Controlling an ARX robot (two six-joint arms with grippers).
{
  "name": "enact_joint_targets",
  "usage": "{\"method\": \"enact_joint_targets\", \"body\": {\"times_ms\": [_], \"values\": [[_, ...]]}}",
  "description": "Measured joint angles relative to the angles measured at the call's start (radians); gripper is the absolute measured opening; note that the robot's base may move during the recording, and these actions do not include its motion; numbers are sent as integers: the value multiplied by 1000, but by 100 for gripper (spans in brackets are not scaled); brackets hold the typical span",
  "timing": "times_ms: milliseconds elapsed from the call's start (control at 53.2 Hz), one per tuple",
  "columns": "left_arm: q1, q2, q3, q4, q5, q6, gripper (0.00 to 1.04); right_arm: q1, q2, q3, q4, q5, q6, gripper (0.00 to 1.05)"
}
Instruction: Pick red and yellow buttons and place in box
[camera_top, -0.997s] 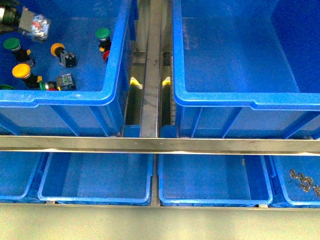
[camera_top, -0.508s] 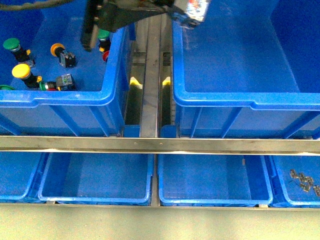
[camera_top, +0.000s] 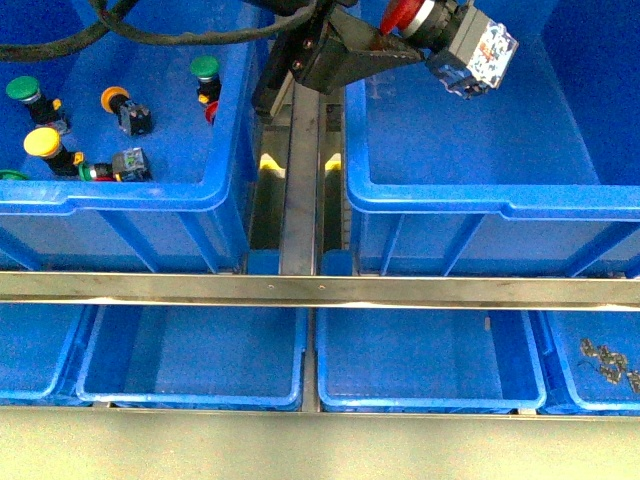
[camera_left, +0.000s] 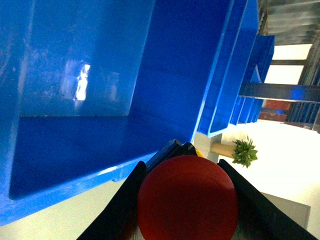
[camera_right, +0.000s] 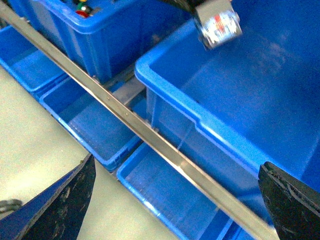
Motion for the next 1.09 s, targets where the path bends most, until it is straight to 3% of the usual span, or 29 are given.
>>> {"method": "enact_joint_targets", "body": {"times_ms": [169,282,696,1091], "values": [[-5,1,9,-14,-9,16,34,8,317,87,289,-65,-164,98],[-16,1,20,-21,-11,18,34,12,462,167,377,-86,-232,98],[-48,5,68,-29,-14,16,34,47,765,327,578,-43,-337,98],[-49,7,69,-29,-16,16,34,40,901,406,618,-3,-381,98]]}}
